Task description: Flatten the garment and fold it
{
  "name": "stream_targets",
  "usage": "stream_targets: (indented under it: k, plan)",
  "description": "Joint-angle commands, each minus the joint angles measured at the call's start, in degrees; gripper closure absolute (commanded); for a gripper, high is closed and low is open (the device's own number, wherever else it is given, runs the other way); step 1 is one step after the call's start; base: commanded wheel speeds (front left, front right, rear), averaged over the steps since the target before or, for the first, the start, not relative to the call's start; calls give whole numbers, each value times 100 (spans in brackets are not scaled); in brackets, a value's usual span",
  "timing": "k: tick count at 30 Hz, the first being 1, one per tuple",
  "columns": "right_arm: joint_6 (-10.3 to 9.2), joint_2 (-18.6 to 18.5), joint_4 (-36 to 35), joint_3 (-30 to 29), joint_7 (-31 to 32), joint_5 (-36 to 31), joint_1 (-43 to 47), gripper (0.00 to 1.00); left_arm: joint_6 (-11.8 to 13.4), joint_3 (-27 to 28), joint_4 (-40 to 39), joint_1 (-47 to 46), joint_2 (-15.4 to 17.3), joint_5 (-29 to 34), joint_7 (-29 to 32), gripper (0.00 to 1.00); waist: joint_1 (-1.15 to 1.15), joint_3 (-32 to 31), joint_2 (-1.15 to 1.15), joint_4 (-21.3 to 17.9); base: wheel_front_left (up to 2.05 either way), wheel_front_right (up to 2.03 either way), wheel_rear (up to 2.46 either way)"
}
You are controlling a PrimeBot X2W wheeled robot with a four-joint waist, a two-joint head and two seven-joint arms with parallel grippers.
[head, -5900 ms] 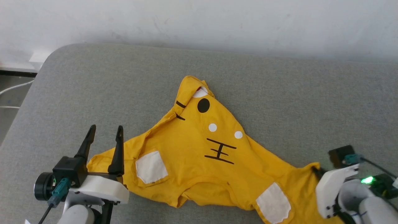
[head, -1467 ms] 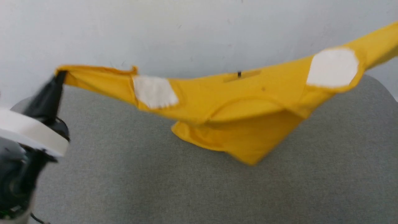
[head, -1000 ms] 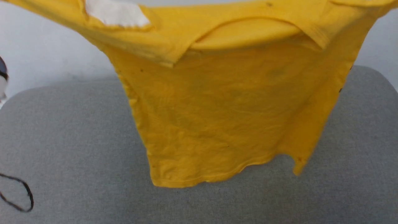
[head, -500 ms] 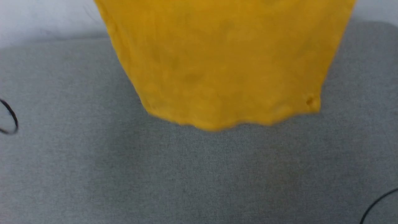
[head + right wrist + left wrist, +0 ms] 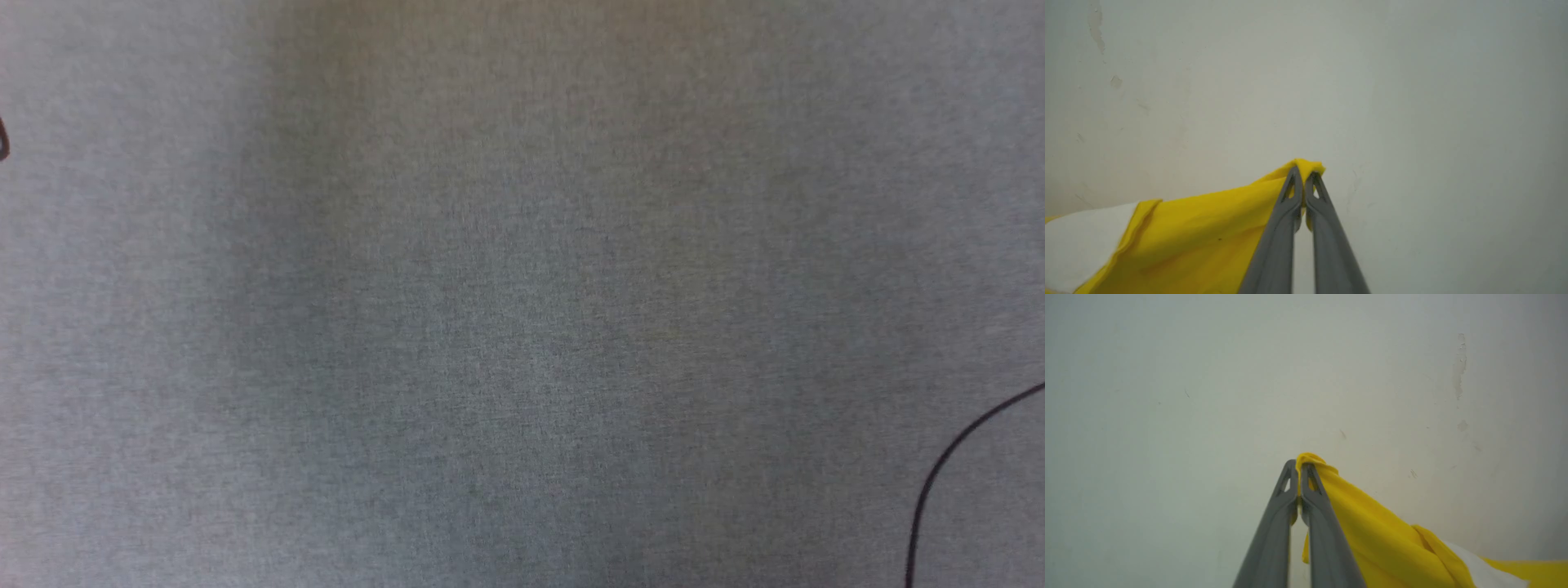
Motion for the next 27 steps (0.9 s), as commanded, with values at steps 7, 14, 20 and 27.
stream_targets:
  k: [7,14,20,27]
  plan:
    - [-5,178,720,265,-411,133,753,100,-353,-252,592,686,-162,38,-337,100,-1,105,0,124,0,0,0]
    - [-5,252,936,741,-703,540,2345,100,-447,-410,751,2482,-191,-58,-529,100,-1,-568,0,160,0,0,0]
    - [-5,54,755,1225,-515,946,3709,100,-525,-666,531,4086,125,41,-465,100,-1,-1279,0,133,0,0,0]
    - [-5,-320,295,1486,29,1276,4896,100,-418,-819,55,5436,547,66,-161,100,-1,-1970,0,89,0,0,0]
